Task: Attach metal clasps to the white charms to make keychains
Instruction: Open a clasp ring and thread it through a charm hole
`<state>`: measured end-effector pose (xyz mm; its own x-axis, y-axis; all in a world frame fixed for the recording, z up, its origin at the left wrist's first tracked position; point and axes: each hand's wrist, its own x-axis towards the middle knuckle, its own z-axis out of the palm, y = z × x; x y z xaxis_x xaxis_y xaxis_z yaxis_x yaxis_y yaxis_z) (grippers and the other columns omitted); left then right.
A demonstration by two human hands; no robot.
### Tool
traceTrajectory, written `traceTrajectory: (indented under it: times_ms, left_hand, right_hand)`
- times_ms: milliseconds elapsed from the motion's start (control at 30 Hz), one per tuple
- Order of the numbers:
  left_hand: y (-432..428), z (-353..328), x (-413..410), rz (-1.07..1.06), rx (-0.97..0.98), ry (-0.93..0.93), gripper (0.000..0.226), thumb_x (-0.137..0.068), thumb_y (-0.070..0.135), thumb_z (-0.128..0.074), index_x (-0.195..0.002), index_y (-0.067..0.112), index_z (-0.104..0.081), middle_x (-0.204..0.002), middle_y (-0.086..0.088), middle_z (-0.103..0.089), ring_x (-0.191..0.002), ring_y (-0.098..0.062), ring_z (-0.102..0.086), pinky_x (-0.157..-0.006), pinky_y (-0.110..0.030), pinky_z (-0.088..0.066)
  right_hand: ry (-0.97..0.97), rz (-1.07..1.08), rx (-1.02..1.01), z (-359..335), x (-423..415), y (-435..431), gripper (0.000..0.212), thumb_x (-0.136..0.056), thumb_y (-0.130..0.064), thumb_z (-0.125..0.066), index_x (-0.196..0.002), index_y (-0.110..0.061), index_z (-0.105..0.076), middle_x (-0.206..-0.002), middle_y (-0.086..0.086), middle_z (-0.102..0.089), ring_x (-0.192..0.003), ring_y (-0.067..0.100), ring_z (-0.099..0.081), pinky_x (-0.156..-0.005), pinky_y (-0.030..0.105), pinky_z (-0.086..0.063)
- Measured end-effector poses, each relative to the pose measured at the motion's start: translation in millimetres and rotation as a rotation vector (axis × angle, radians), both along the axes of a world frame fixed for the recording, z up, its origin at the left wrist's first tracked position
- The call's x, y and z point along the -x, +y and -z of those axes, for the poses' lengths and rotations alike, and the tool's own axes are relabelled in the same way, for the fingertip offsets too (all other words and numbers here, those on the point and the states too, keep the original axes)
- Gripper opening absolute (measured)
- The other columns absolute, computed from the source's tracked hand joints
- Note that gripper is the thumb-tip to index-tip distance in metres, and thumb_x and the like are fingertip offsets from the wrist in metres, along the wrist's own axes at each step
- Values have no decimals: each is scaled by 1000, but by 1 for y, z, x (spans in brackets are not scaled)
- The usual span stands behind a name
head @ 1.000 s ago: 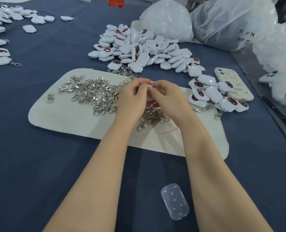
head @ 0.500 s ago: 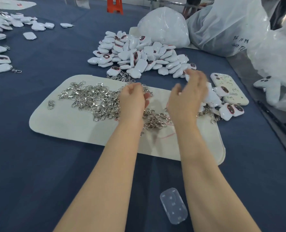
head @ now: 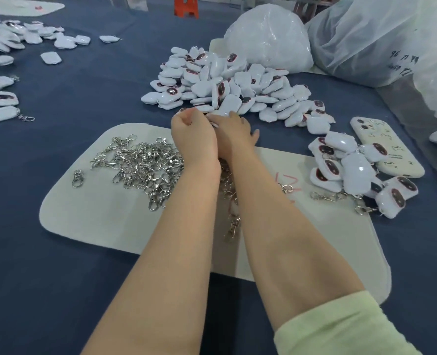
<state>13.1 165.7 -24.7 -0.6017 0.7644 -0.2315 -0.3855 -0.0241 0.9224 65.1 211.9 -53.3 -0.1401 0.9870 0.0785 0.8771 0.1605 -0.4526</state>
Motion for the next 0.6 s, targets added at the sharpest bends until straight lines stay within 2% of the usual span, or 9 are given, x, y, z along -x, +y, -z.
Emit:
traceTrajectory:
  times_ms: [133, 233, 333, 400, 467, 533, 600]
  left_hand:
    - [3, 10, -1, -5, -15, -9, 16, -96, 14, -44, -106, 9, -54, -93, -4, -51, -63, -9, -42, -52, -18, -36]
    - [0, 10, -3, 1, -21, -7, 11, -96, 13, -42, -102, 11, -52, -91, -5, -54, -61, -7, -45, -53, -14, -40]
    - [-6, 8, -4, 10, -18, 17, 12, -96, 13, -44, -103, 11, -53, -106, -15, -59, -83, -15, -49, -71, -24, -42]
    - [-8, 7, -2, 6, -31, 22, 12, -95, 12, -44, -102, 11, -54, -101, -9, -56, -84, -16, -49, -69, -23, -42]
    - [-8, 8, 1, -9, -36, 16, 9, -95, 13, -45, -98, 13, -53, -99, -6, -55, -82, -16, -48, -62, -21, -40]
    - [-6, 10, 4, -22, -41, 21, 8, -95, 14, -45, -97, 13, -52, -99, -5, -54, -79, -15, -47, -59, -20, -38]
    - [-5, 11, 3, -34, -35, 50, 7, -94, 14, -45, -97, 13, -53, -97, -3, -53, -78, -14, -46, -59, -20, -37]
  right_hand:
    - [52, 155, 17, 2, 1, 10, 39, -91, -19, -45, -128, -30, -51, -135, 6, -44, -127, 28, -36, -105, 45, -25]
    - [100, 282, -28, 5, -1, 6, 31, -88, -16, -48, -116, -25, -57, -126, 5, -51, -121, 27, -41, -101, 42, -27]
    - [172, 219, -46, 1, -2, 3, 30, -91, -19, -48, -120, -25, -55, -132, 5, -47, -123, 27, -40, -100, 41, -30]
    - [178, 90, -34, -3, 4, 3, 40, -93, -17, -46, -132, -24, -46, -141, 3, -41, -129, 28, -36, -102, 42, -32]
    - [57, 8, 11, -5, 9, 3, 46, -93, -17, -44, -138, -25, -41, -144, 4, -37, -132, 30, -33, -107, 45, -30]
    - [-6, 28, 47, -5, 10, 6, 43, -93, -20, -46, -135, -24, -46, -140, 7, -39, -129, 33, -36, -107, 43, -32]
    - [27, 81, 32, -3, 8, 8, 38, -93, -23, -48, -130, -24, -51, -137, 10, -40, -124, 33, -39, -101, 40, -35]
